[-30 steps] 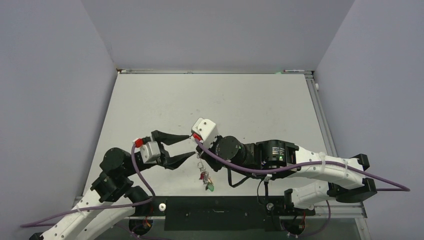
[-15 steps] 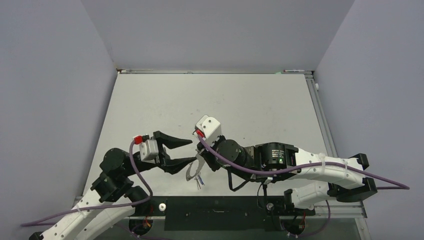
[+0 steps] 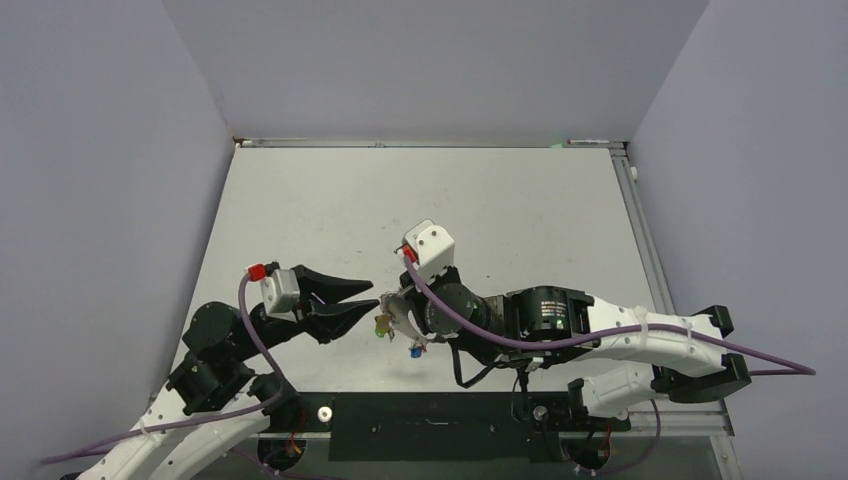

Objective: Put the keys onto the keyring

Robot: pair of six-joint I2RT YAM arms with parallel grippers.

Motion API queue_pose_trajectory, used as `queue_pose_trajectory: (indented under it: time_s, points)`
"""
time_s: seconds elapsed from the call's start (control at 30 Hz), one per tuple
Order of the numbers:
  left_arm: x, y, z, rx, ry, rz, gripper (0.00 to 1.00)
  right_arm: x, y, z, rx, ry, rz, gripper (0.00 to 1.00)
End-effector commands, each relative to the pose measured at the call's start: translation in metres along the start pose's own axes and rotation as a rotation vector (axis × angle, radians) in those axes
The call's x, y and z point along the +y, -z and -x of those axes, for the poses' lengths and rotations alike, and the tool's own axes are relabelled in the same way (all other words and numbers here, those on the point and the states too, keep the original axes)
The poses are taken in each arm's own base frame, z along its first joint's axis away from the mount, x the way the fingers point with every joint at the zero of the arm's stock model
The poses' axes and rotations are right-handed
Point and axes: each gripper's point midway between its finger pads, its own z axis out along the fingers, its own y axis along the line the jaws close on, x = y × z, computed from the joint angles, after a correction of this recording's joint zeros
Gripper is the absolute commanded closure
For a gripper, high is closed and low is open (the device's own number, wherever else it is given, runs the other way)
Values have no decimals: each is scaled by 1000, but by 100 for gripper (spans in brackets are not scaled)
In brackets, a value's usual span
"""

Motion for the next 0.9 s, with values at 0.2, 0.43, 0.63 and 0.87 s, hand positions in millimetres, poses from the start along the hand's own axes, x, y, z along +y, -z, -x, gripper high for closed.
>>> queue_pose_trajectory:
  time_s: [0.2,0.43,0.63,0.87]
  points:
    - [-3,-11,-7,15,89,-16,69,-17,4,31,-94,-93,-201,95]
    - [-5,-12,-5,-24,65,-25,69,-13,6,35,-85,-88,-195,95]
    - [-3,-24,-17,-9,37,-29,66,-3,4,34,-78,-81,-172,95]
    - [-4,-33,-14,4,-32,-19,59,0,3,33,-69,-80,-166,95]
